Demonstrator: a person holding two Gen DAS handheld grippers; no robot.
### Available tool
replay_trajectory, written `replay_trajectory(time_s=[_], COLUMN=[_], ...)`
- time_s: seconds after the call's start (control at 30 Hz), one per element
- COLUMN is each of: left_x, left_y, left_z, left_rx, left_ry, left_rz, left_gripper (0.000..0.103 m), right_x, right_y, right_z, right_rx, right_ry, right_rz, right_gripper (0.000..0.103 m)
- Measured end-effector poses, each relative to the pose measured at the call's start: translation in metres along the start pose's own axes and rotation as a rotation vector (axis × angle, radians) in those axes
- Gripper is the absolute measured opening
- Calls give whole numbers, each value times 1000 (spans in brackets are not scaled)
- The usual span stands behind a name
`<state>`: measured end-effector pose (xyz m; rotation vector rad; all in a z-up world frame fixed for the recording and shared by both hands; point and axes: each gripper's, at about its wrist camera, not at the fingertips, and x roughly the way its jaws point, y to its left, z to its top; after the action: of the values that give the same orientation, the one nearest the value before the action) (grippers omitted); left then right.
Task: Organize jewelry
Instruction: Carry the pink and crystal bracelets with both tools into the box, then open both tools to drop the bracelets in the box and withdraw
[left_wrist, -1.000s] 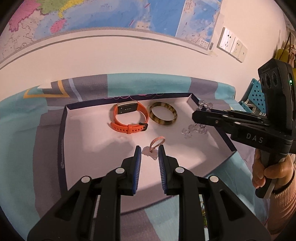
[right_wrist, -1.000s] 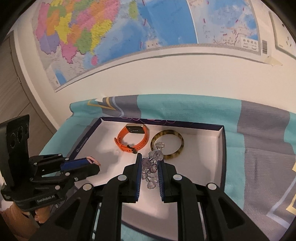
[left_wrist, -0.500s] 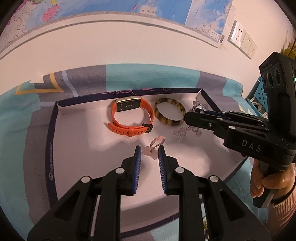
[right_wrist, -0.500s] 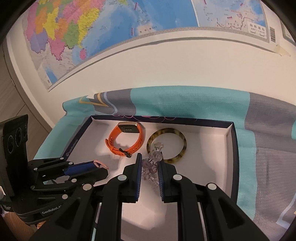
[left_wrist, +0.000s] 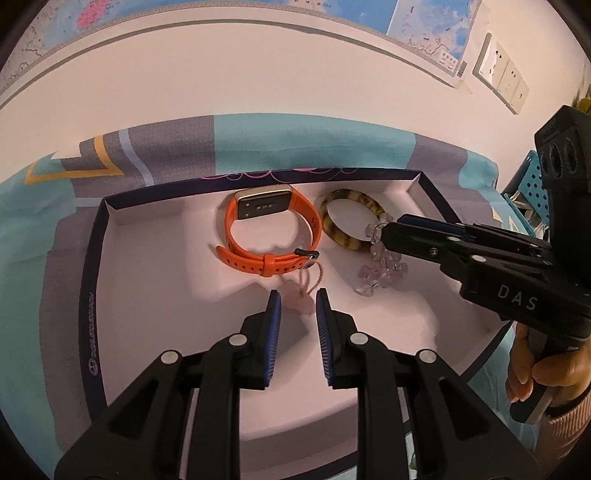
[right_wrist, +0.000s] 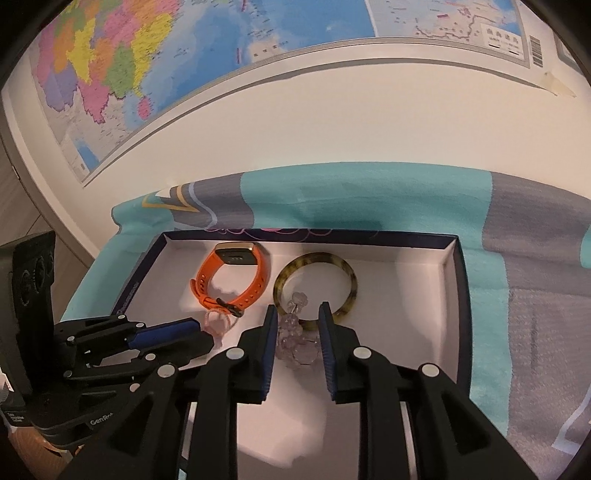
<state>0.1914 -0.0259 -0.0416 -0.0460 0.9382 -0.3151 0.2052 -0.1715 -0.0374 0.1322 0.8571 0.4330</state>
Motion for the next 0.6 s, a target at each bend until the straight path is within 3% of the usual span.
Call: replay_trajectory(time_s=[0.23, 0.33, 0.6], left_x=[-2, -8, -57], left_y=[1, 3, -3], left_z=[0, -2, -15], left_rx=[-4, -5, 40], left_ry=[-8, -22, -133], left_rz=[8, 21, 82], left_gripper=[20, 28, 35], right_x=[-11, -18, -56], right_y=[-2, -1, 12], right_z=[-3, -5, -25], right_rx=[5, -3, -60], right_ry=[-26, -36, -77], right_rz=[8, 11, 48], right_gripper=[22, 22, 29])
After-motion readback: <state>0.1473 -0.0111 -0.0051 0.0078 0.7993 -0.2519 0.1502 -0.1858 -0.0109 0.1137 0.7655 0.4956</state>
